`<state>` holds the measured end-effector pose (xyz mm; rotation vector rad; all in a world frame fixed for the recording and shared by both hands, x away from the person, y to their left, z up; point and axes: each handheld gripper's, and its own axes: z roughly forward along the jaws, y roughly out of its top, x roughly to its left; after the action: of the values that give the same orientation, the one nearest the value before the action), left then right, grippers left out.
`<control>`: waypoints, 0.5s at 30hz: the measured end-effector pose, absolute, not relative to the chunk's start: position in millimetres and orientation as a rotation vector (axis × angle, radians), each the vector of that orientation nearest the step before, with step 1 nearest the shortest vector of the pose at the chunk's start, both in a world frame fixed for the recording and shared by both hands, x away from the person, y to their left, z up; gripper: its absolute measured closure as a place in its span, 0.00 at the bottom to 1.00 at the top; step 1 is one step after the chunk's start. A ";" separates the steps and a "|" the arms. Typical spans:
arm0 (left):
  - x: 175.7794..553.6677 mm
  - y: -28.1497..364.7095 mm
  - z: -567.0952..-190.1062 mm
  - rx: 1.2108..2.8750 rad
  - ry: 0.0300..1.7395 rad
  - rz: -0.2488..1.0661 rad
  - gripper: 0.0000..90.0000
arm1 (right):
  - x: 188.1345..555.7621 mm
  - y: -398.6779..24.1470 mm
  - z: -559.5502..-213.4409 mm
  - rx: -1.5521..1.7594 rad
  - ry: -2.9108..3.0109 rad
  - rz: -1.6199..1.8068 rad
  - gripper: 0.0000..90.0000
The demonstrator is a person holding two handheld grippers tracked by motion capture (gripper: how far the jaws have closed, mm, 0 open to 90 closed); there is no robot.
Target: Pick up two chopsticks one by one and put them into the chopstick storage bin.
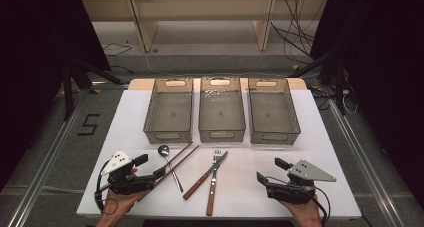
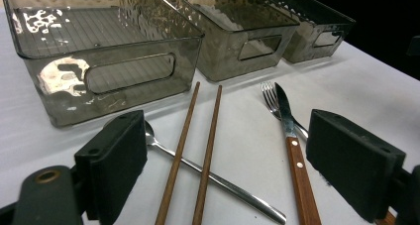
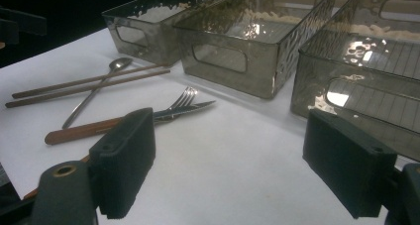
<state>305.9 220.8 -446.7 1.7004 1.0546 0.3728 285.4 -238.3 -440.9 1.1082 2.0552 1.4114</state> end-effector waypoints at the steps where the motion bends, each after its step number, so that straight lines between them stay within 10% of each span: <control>1: 306.2 220.7 -446.8 1.705 1.056 0.373 0.17 | 285.3 -238.4 -441.0 1.110 2.056 1.410 0.24; 15: 311.4 216.0 -444.2 1.769 1.075 0.364 0.17 | 285.7 -239.0 -441.3 1.119 2.050 1.407 0.24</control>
<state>311.4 216.0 -444.2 1.7688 1.0746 0.3642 285.7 -239.0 -441.3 1.1185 2.0495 1.4071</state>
